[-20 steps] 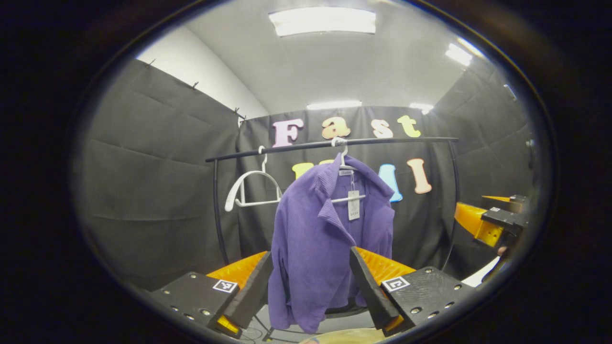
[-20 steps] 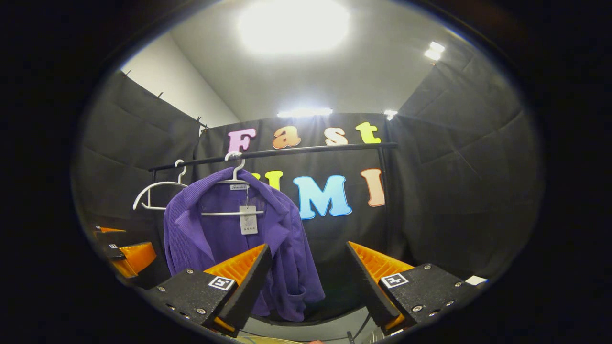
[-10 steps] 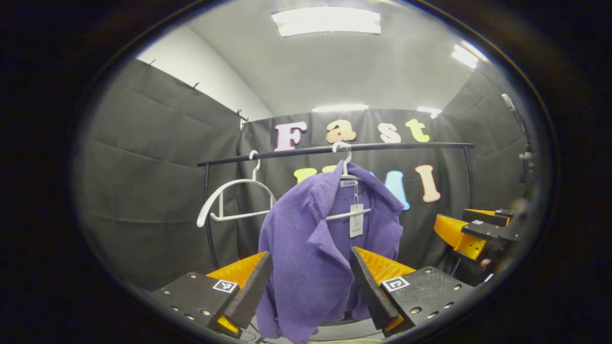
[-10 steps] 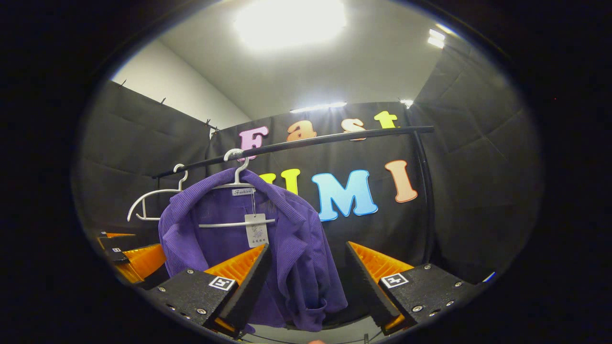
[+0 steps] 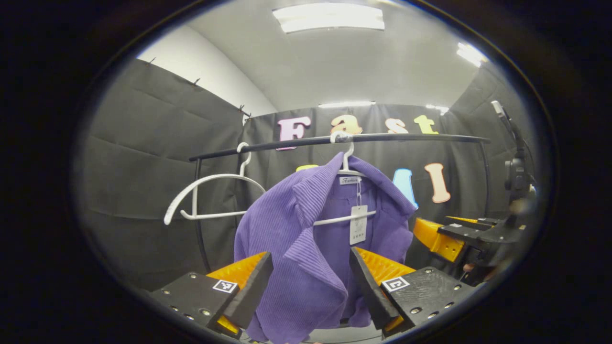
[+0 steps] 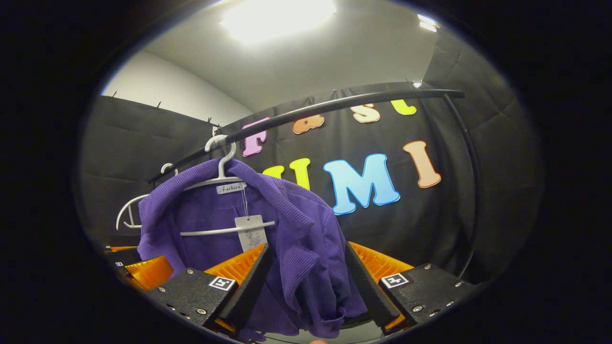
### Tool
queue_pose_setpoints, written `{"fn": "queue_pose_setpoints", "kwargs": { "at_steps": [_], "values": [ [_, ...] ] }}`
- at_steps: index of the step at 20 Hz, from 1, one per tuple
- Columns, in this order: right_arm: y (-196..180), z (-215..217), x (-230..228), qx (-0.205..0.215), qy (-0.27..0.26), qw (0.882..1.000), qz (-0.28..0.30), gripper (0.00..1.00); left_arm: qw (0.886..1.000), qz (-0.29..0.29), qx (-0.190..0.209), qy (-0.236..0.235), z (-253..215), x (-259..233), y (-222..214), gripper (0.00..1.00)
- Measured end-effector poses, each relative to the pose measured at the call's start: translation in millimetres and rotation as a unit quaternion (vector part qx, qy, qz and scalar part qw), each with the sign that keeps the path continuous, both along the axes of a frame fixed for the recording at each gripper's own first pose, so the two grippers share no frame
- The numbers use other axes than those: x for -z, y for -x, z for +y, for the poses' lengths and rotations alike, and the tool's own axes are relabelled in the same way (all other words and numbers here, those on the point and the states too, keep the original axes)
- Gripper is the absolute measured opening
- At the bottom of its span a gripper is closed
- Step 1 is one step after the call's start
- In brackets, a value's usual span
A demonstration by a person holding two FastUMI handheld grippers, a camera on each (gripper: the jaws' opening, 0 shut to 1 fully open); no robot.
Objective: Grasp the clothes on the hanger with both hands and then place them into the laundry hamper below.
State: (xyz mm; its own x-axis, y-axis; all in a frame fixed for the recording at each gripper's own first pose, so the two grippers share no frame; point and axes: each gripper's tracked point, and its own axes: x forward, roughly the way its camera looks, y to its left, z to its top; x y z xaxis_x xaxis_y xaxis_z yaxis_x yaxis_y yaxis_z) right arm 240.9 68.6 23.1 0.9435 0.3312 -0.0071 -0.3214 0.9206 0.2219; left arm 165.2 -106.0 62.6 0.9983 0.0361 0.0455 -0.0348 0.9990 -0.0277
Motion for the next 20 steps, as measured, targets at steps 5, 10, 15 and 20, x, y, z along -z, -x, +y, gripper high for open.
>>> {"fn": "queue_pose_setpoints", "kwargs": {
  "at_steps": [5, 10, 15, 20],
  "values": [
    [-36, 22, 14, -0.031, -0.005, 0.999, 0.012, 0.95, 1.000, 0.008, -0.019, -0.005, -3, 12, -27, 0.93],
    [-67, 43, 33, -0.051, -0.011, 0.998, 0.031, 0.94, 0.999, 0.016, -0.042, -0.010, -1, 26, -51, 0.93],
    [-83, 56, 44, -0.057, -0.007, 0.998, 0.039, 0.95, 0.997, 0.009, -0.070, -0.014, 2, 30, -68, 0.93],
    [-89, 53, 48, -0.047, -0.005, 0.998, 0.035, 0.57, 0.994, 0.010, -0.096, -0.041, 11, 30, -68, 0.81]
  ]
}}
